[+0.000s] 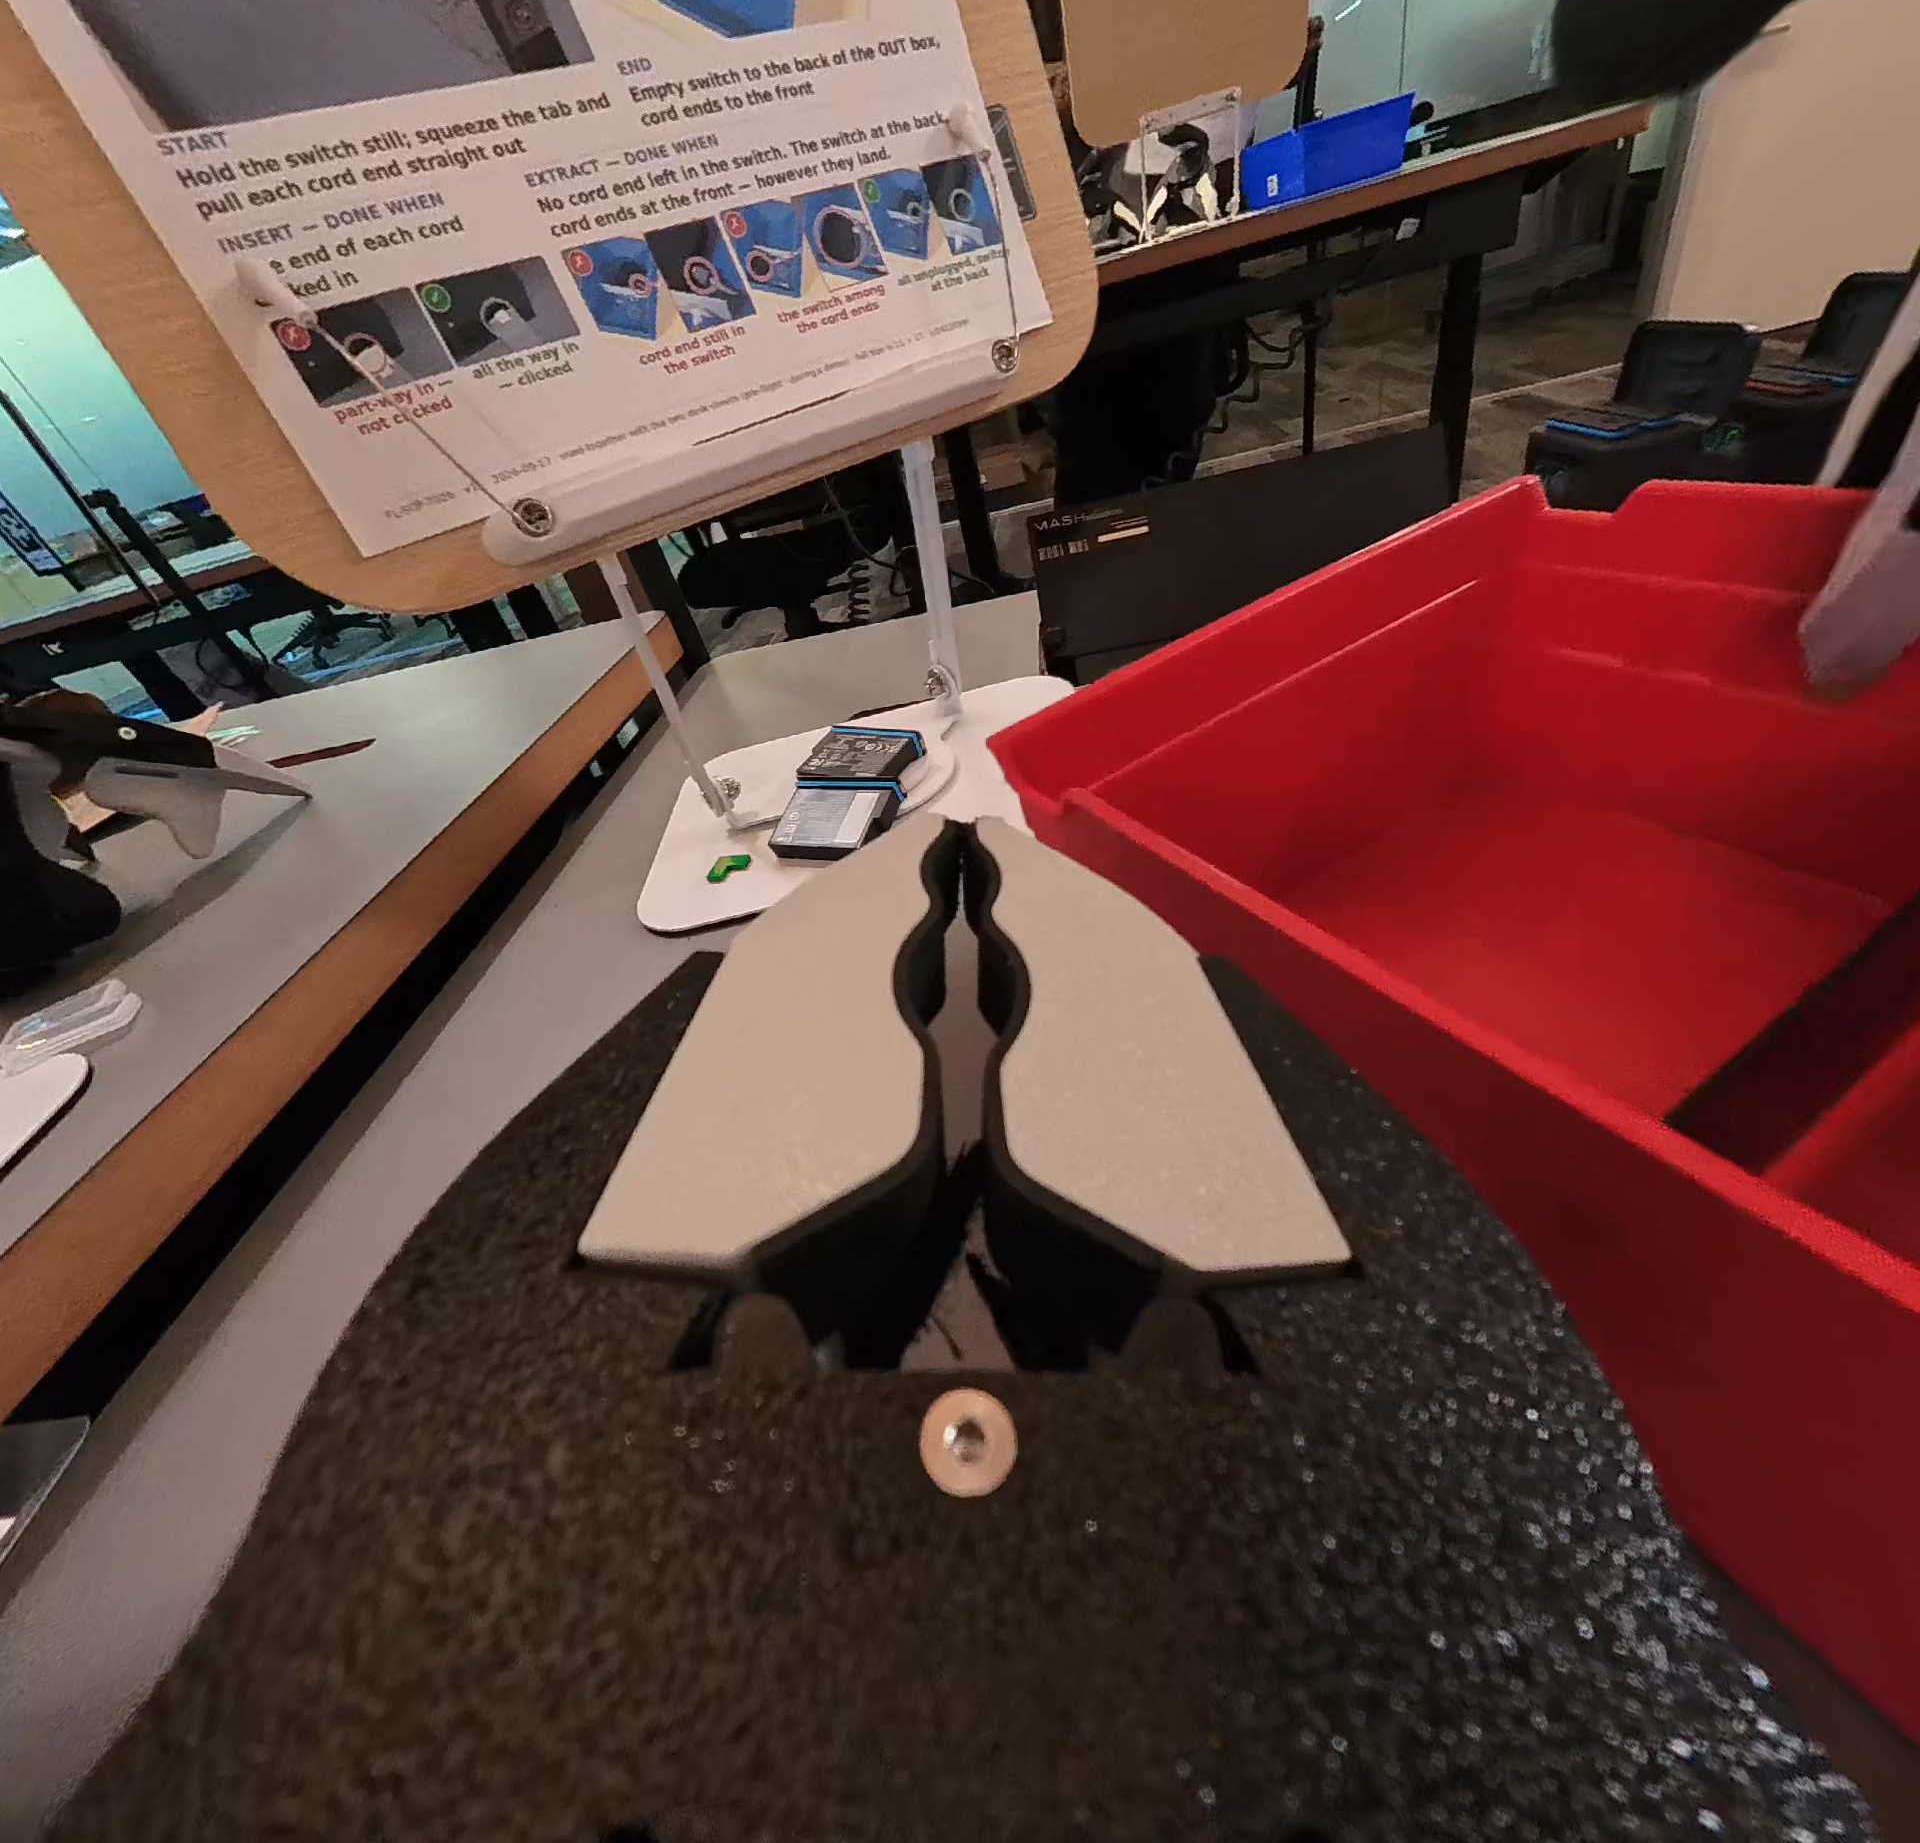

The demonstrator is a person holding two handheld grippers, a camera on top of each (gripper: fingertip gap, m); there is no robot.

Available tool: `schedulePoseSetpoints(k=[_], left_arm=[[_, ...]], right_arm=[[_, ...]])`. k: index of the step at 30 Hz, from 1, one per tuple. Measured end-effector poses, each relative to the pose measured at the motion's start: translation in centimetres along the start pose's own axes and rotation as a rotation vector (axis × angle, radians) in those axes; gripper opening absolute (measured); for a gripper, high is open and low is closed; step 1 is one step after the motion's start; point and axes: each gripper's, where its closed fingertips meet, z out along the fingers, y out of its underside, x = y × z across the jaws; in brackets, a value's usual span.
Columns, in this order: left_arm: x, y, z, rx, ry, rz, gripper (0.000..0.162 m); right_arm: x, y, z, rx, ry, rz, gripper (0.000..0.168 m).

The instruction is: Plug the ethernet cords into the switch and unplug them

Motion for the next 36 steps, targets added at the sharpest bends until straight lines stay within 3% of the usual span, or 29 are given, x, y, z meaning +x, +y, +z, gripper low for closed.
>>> schedulePoseSetpoints(k=[3,6,15,21,25,30,33,36], left_arm=[[-0.1,0.1,0.0,-0.003,0.001,-0.006,0.000],[-0.1,0.0,0.0,0.000,-0.001,0.003,0.000],[-2.3,-0.8,-0.8,0.059,-0.072,-0.064,0.000],[-5.8,-2.2,-2.9,0.182,-0.180,-0.204,0.000],[-5.7,-2.4,-3.0,0.199,-0.147,-0.266,0.000],[-4.1,-2.4,-2.3,0.165,-0.126,-0.159,0.000],[-3.1,-2.3,-1.9,0.150,-0.103,-0.124,0.000],[-2.1,-2.0,-1.5,0.131,-0.069,-0.113,0.000]], right_arm=[[-0.5,0.7,1.2,-0.074,-0.002,-0.027,0.026],[-1.8,-0.9,0.4,0.029,-0.128,0.009,0.006],[-3.8,-2.4,-3.5,0.071,-0.222,-0.057,0.007],[-1.0,-2.8,-8.3,0.134,-0.229,0.000,0.007],[1.7,-1.8,-12.9,0.206,-0.244,0.083,0.006],[5.8,2.1,-20.5,0.281,-0.209,0.150,0.006],[9.6,7.4,-25.2,0.316,-0.164,0.243,0.006],[13.8,14.9,-29.1,0.370,-0.088,0.383,0.005]])
